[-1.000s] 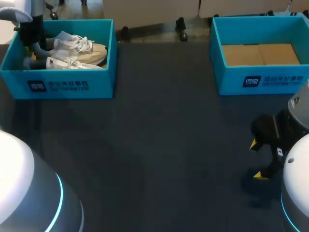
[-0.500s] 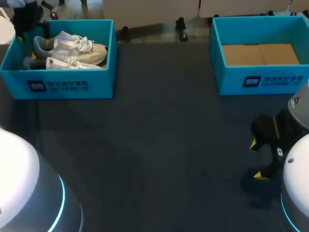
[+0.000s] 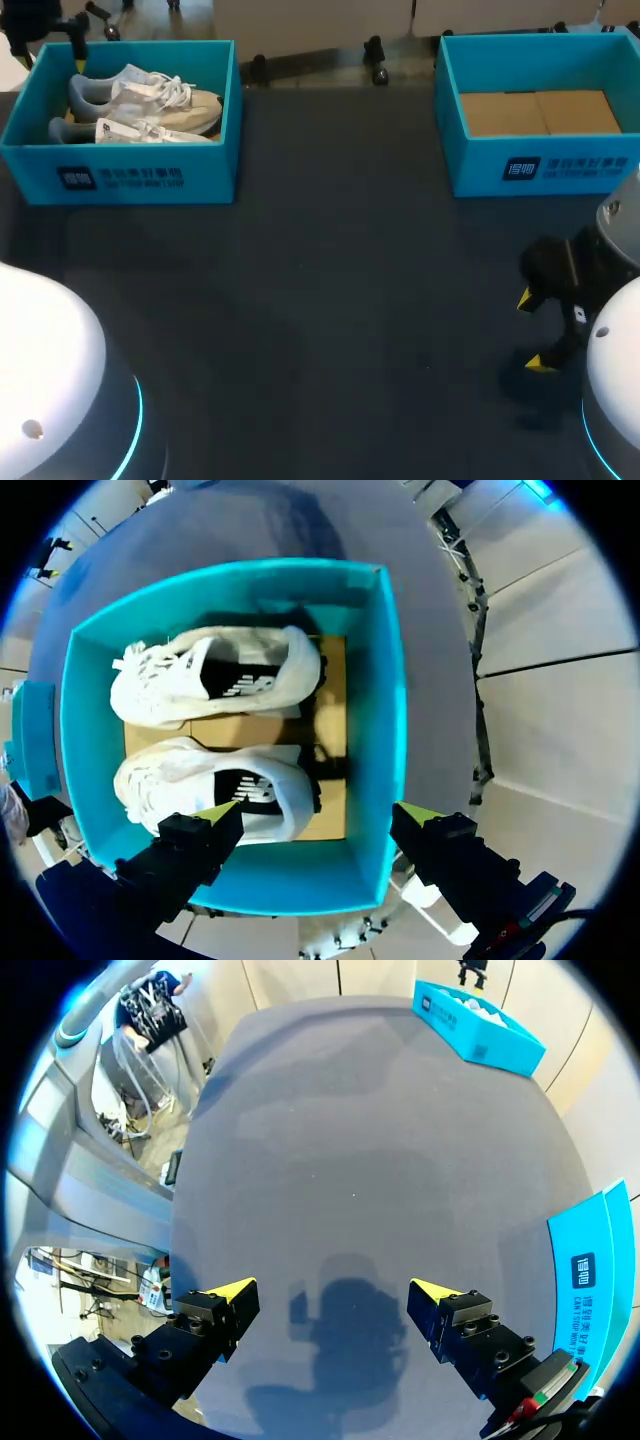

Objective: Take the shoe out of the shoebox, open the shoe tongue, remove and reinsert the insole, then place the shoe into the shoebox

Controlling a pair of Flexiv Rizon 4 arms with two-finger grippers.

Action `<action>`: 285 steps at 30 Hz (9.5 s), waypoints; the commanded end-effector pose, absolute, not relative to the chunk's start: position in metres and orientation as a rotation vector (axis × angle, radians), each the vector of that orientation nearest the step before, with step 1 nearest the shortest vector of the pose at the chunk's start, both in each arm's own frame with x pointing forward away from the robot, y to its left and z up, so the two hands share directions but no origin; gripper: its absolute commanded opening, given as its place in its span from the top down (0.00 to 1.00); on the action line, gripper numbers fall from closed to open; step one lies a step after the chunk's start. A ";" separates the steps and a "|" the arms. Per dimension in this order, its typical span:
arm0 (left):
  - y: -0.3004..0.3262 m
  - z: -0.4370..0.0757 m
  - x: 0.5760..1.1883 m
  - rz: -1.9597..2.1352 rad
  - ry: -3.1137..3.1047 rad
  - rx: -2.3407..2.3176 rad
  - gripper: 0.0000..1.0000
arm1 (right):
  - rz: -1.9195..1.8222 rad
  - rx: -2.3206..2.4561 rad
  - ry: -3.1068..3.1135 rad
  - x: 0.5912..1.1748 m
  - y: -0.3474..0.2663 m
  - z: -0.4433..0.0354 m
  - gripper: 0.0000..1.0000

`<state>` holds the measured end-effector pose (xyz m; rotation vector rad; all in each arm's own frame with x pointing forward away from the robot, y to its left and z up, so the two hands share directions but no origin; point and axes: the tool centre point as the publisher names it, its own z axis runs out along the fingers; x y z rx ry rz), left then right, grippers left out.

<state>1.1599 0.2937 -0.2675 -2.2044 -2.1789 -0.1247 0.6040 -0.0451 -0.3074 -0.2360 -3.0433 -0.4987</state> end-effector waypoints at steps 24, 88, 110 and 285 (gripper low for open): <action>0.304 -0.253 1.047 -0.103 -2.136 -2.275 0.00 | -0.497 -0.238 -3.047 0.602 -0.045 -0.308 0.00; 0.291 -0.357 1.052 -0.071 -2.116 -2.112 0.12 | -0.497 -0.238 -3.047 0.602 -0.045 -0.308 0.00; 0.295 -0.373 1.055 -0.009 -2.142 -2.097 0.26 | -0.497 -0.238 -3.047 0.602 -0.045 -0.308 0.00; 0.168 -0.154 0.768 -0.254 -2.080 -2.039 1.00 | -0.497 -0.238 -3.047 0.602 -0.045 -0.308 0.00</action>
